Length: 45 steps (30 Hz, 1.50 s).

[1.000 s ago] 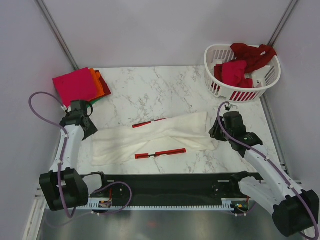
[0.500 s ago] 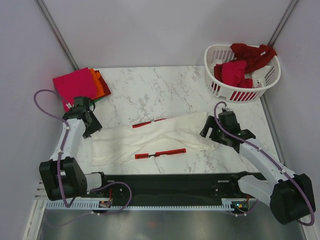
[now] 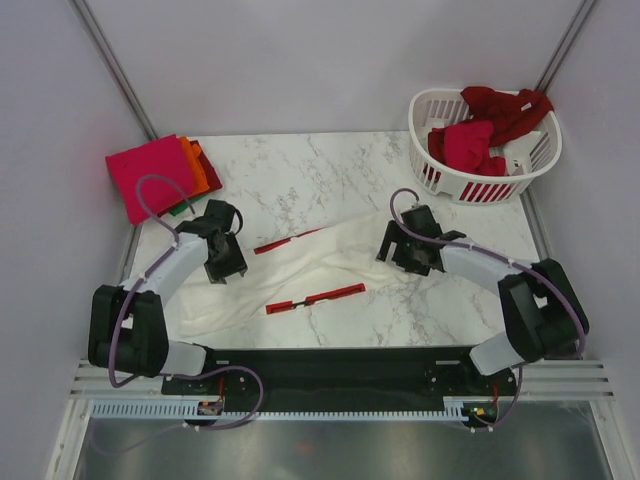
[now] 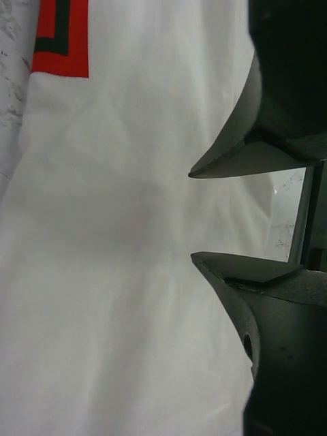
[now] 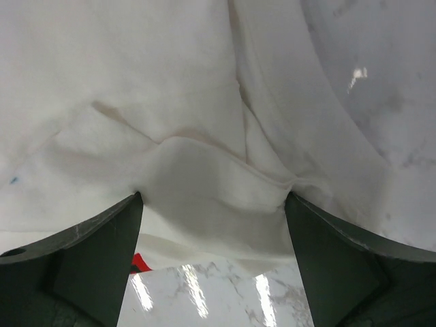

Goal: Fold and stack the t-shirts
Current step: Fold the tshirt

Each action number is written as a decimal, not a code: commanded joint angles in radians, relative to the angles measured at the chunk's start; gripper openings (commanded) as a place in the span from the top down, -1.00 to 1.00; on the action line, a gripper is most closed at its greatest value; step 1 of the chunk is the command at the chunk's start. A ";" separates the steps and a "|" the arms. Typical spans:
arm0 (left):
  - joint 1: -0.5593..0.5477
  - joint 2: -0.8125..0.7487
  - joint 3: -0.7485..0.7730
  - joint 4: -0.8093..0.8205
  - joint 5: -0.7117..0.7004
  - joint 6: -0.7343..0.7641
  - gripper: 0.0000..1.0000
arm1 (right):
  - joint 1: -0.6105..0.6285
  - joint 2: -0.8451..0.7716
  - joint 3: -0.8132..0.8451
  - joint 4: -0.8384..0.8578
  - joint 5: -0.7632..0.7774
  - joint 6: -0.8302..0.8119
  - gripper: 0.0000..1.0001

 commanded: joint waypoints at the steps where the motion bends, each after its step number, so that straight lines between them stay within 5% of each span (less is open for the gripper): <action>1: -0.007 -0.084 -0.007 0.029 0.018 -0.038 -0.09 | 0.005 0.180 0.099 0.043 0.058 0.016 -0.89; 7: -0.006 -0.221 -0.032 0.025 0.047 0.011 -0.10 | -0.007 0.616 0.674 -0.015 0.099 0.048 -0.90; 10: -0.006 -0.230 -0.015 0.026 0.066 0.025 -0.10 | -0.023 1.003 1.268 -0.009 -0.055 0.022 -0.89; 11: -0.006 -0.226 -0.008 0.026 0.075 0.037 -0.10 | -0.021 1.118 1.656 0.011 -0.233 0.005 -0.88; 13: -0.007 -0.223 0.020 0.014 0.106 0.059 -0.10 | -0.036 1.436 2.128 0.086 -0.395 0.065 -0.96; 14: -0.007 -0.230 0.029 0.005 0.116 0.068 -0.10 | -0.044 1.487 2.161 0.141 -0.451 0.114 -0.96; 16: -0.010 -0.250 0.031 0.003 0.141 0.099 -0.10 | -0.059 1.392 2.018 0.302 -0.522 0.162 -0.96; 18: -0.009 -0.268 0.013 0.008 0.111 0.126 -0.11 | -0.056 1.074 1.459 0.599 -0.429 0.116 -0.96; 20: -0.009 -0.272 -0.001 0.017 0.090 0.143 -0.11 | -0.041 0.901 1.102 0.684 -0.337 0.042 -0.96; 21: -0.009 -0.270 -0.007 0.017 0.090 0.145 -0.11 | -0.036 0.803 1.056 0.639 -0.295 -0.020 -0.96; 28: -0.010 -0.310 -0.014 0.045 0.092 0.151 -0.11 | 0.020 0.584 0.826 0.385 -0.090 -0.128 -0.96; 32: -0.012 -0.330 -0.030 0.045 0.098 0.148 -0.10 | 0.034 0.543 0.752 0.251 0.025 -0.052 -0.96; 38: -0.016 -0.350 -0.033 0.048 0.095 0.145 -0.09 | 0.043 0.632 0.762 0.229 -0.063 0.001 -0.51; 45: -0.021 -0.364 -0.040 0.049 0.090 0.139 -0.08 | 0.068 0.739 0.848 0.226 -0.085 0.024 -0.37</action>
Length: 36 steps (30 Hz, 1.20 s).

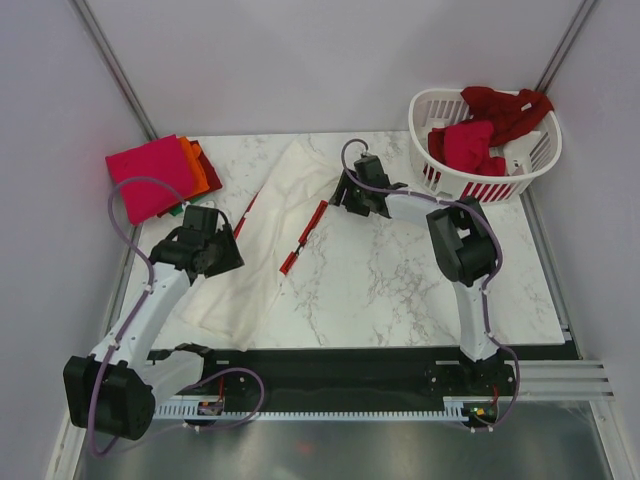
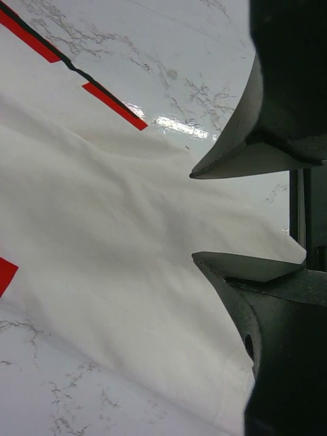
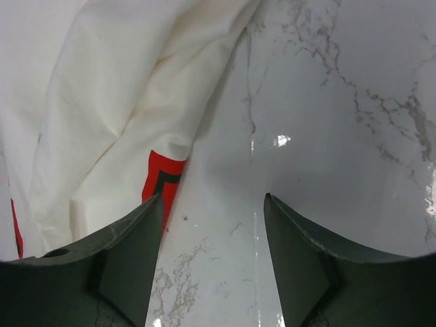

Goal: Fold and stack the t-shirts
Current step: Fold the tshirt

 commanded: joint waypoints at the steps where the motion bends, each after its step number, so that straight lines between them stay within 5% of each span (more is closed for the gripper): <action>1: -0.006 -0.029 -0.006 0.028 -0.007 0.028 -0.08 | 0.018 0.053 0.100 0.012 -0.015 0.031 -0.37; 9: -0.015 -0.034 -0.012 0.028 -0.018 0.021 -0.08 | 0.039 0.200 0.235 -0.015 -0.023 0.049 -0.30; 12: -0.020 -0.033 -0.012 0.028 -0.023 0.018 -0.08 | 0.030 0.226 0.264 -0.028 0.028 0.036 0.09; 14: -0.029 -0.031 -0.015 0.027 -0.027 0.018 -0.08 | -0.002 0.249 0.294 -0.049 0.048 0.023 0.57; 22: -0.046 -0.034 -0.018 0.025 -0.003 0.003 -0.08 | -0.146 0.404 0.582 -0.166 0.071 -0.066 0.90; 24: -0.048 -0.036 -0.020 0.024 0.008 0.000 -0.08 | -0.168 0.427 0.652 -0.166 -0.001 -0.105 0.32; 26: -0.048 -0.033 -0.017 0.025 0.013 0.001 -0.08 | -0.172 0.446 0.697 -0.189 -0.041 -0.133 -0.54; 28: -0.049 -0.025 -0.014 0.024 0.011 0.003 -0.08 | -0.172 0.409 0.699 -0.201 -0.069 -0.165 -0.74; 32: -0.049 -0.022 -0.011 0.022 0.017 0.003 -0.08 | -0.171 0.225 0.511 -0.195 -0.038 -0.190 -0.83; 36: -0.048 -0.032 0.015 -0.007 -0.022 0.061 -0.08 | -0.166 -0.025 0.033 -0.109 -0.095 -0.112 -0.86</action>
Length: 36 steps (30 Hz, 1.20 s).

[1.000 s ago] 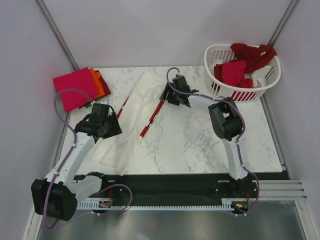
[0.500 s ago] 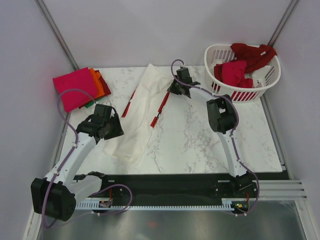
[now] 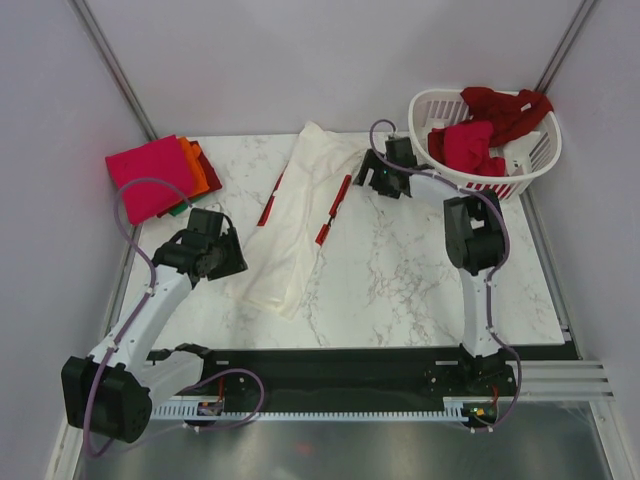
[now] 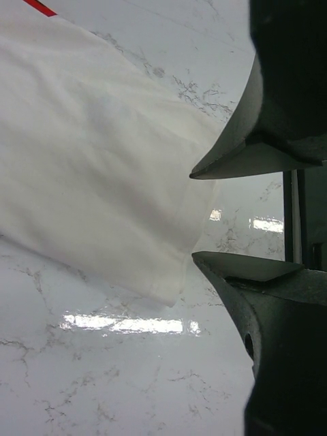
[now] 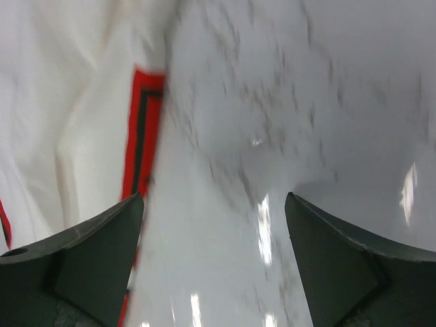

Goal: Fold and stack the t-shirts
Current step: Fold the tshirt

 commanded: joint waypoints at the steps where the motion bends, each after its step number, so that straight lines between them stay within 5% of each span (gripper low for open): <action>1: -0.004 -0.026 0.047 -0.010 -0.070 0.070 -0.09 | 0.025 -0.266 -0.338 0.068 -0.076 0.038 -0.86; 6: -0.003 -0.043 0.033 -0.015 -0.096 0.040 -0.11 | 0.178 -0.462 -0.733 0.102 -0.123 0.054 -0.82; 11: -0.004 -0.065 0.027 -0.013 -0.127 0.031 -0.10 | 0.426 -0.517 -0.906 0.202 -0.173 0.198 -0.79; 26: -0.004 -0.090 0.022 -0.002 -0.118 0.038 -0.09 | 0.730 -0.444 -0.777 0.172 -0.109 0.378 -0.66; 36: -0.006 -0.084 0.021 -0.001 -0.109 0.041 -0.09 | 0.764 -0.427 -0.803 0.194 0.008 0.382 -0.08</action>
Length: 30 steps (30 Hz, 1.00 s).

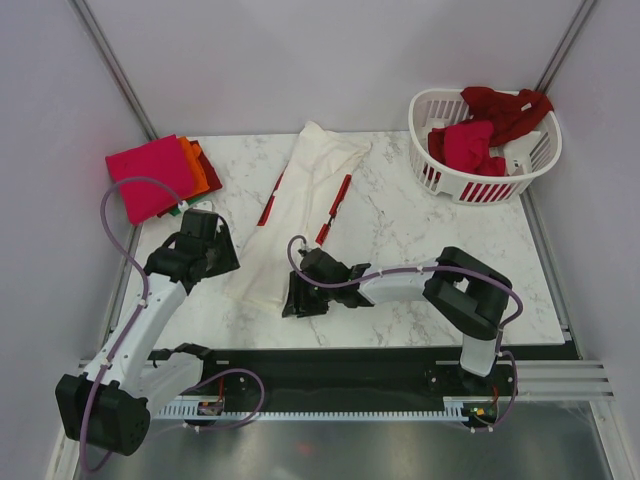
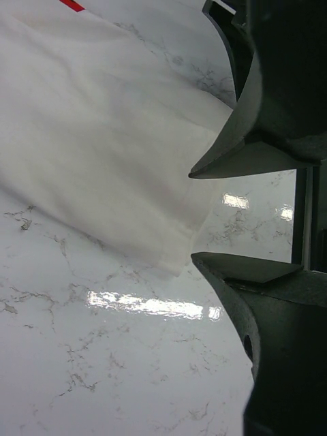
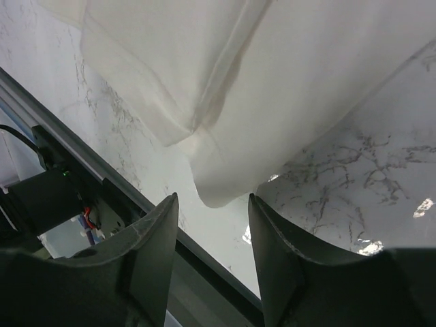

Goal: Fold and stack the t-shirts
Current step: Fold the tshirt

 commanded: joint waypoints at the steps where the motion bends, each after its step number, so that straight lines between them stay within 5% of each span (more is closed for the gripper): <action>1: -0.004 -0.013 0.008 0.016 -0.004 0.020 -0.09 | 0.000 0.027 -0.027 -0.042 0.125 -0.005 -0.08; 11: -0.006 -0.007 0.005 0.016 -0.010 0.018 -0.08 | -0.001 0.065 -0.022 0.003 0.156 -0.005 -0.06; 13: -0.007 -0.007 0.005 0.016 -0.011 0.018 -0.08 | 0.000 0.068 -0.036 0.015 0.142 0.000 0.13; 18: -0.007 0.001 0.005 0.016 -0.013 0.018 -0.08 | 0.005 0.042 -0.087 0.044 0.122 -0.002 1.00; 30: -0.140 -0.023 -0.021 0.025 0.225 -0.055 -0.11 | 0.000 -0.454 -0.454 -0.193 0.323 -0.029 1.00</action>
